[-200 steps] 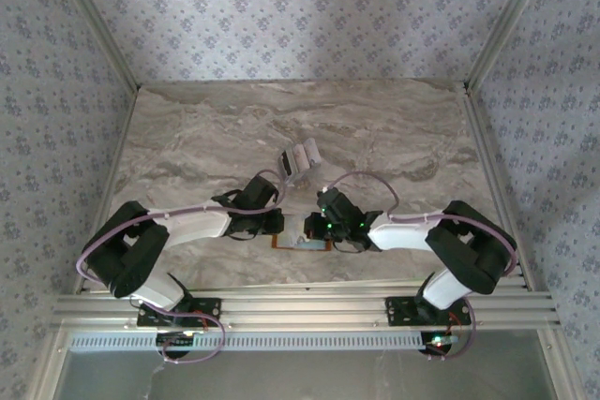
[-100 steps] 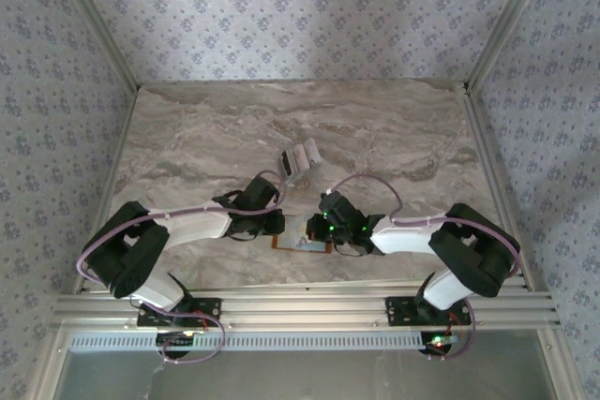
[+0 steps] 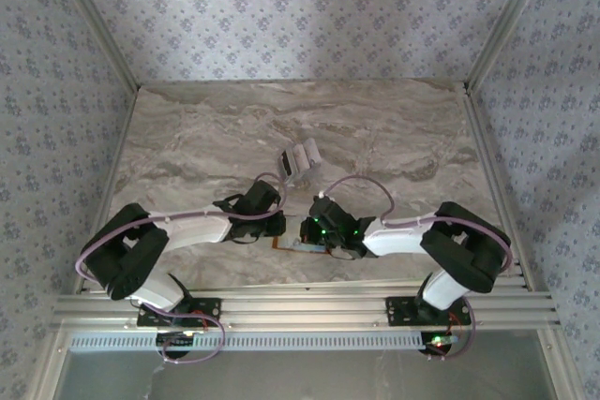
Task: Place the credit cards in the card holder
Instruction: Insert the credit card into the card slot.
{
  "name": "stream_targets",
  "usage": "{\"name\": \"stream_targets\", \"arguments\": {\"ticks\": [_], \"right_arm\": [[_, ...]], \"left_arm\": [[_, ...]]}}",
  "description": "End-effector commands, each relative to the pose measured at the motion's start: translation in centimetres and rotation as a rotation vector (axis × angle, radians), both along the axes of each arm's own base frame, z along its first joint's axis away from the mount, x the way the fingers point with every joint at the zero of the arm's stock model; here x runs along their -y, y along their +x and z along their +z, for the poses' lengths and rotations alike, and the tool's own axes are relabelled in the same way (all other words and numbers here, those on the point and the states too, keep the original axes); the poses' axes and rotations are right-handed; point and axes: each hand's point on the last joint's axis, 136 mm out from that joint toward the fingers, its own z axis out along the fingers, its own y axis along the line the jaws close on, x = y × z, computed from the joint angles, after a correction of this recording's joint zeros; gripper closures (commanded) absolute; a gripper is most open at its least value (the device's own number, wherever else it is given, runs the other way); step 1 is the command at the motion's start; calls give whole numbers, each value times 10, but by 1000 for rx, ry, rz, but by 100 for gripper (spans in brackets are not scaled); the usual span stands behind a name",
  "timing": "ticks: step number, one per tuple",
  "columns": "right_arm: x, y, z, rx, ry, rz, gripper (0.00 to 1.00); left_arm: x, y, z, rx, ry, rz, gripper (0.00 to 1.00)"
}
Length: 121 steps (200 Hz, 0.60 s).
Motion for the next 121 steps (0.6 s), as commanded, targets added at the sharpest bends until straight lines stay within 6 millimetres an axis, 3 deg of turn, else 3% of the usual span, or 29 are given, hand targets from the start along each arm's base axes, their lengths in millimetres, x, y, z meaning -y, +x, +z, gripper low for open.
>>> {"name": "stream_targets", "arguments": {"ticks": [1,31,69,94,121], "right_arm": [[-26,-6,0,20,-4,91,100],[-30,-11,3,25,-50,168,96],[-6,-14,6,22,-164,173,82],[6,-16,3,6,-197,175,85],[3,-19,-2,-5,-178,200,90]], "left_arm": [[-14,-41,-29,-148,75,-51,88],[-17,-42,-27,-144,73,-41,87],[-20,-42,-26,-142,71,-32,86],[-19,-44,-25,-150,54,-29,85],[-10,-47,-17,-160,-4,-53,81]]}}
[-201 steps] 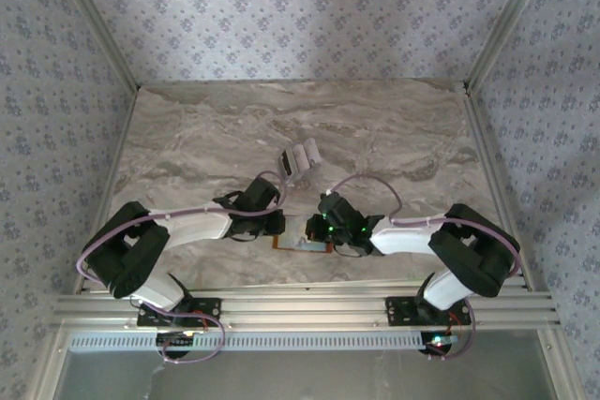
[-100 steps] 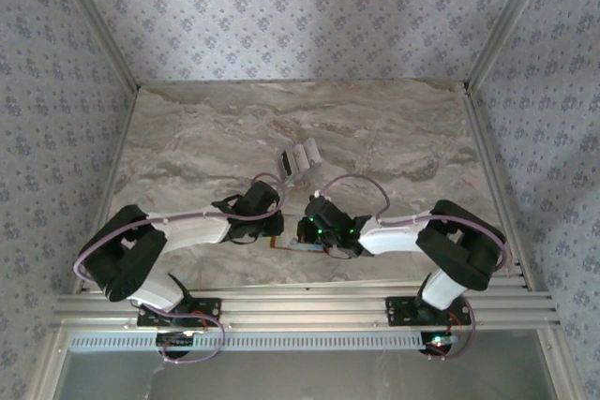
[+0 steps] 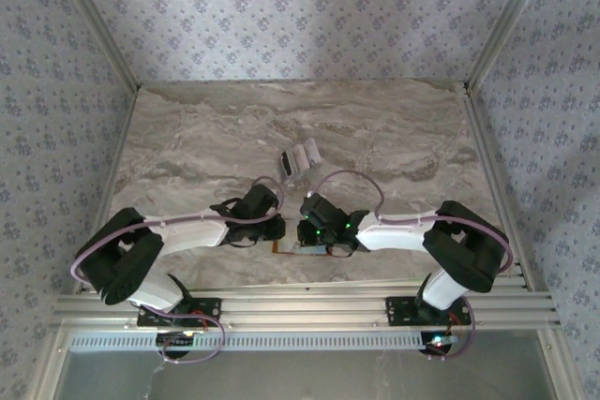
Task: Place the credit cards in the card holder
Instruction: Insert the credit card into the card slot.
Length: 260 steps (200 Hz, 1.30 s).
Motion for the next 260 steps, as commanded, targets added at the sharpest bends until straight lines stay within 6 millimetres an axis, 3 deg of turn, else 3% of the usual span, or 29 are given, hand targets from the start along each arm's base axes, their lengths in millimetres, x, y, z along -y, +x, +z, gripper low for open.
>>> {"name": "stream_targets", "arguments": {"ticks": [1,29,61,153,260], "right_arm": [[1,-9,-5,-26,-16,54,90],[1,-8,-10,-43,-5,65,94],[6,-5,-12,-57,30,58,100],[31,2,-11,-67,55,-35,100],[8,-1,-3,-6,91,-104,100]], "left_arm": [[-8,-35,-17,-134,18,-51,81],[-6,-37,-10,-135,0,-64,78],[-18,-36,-8,-118,33,-48,76],[-27,-38,-35,-166,73,-16,80],[-23,-41,-43,-176,70,-6,81]]}}
